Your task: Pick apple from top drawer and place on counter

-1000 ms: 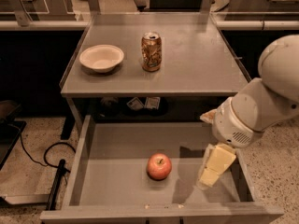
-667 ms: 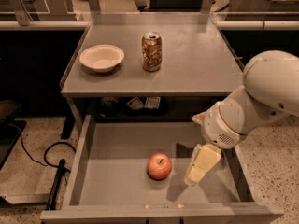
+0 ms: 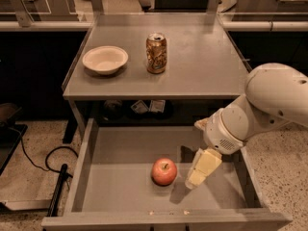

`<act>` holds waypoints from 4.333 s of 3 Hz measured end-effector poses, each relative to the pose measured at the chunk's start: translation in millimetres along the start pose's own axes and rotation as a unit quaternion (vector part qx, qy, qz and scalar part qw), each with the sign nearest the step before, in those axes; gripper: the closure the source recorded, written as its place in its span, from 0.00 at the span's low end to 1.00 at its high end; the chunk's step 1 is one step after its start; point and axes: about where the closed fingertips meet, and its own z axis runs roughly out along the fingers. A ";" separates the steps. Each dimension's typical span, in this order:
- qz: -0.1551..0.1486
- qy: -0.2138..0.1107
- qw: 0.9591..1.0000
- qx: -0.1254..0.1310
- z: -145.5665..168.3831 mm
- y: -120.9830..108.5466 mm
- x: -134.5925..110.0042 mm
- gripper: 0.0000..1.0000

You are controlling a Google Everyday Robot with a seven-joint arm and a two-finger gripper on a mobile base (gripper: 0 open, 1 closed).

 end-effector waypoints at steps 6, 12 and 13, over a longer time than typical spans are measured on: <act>-0.012 -0.125 0.992 -0.002 109.6 -1.8 -16.1 0.00; 0.027 -0.143 0.989 -0.010 157.6 -14.9 13.8 0.14; 0.027 -0.143 0.989 -0.010 157.6 -14.9 13.8 0.37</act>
Offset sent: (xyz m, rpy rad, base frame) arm 0.0141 0.0754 -0.0644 0.2246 -0.0926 0.0534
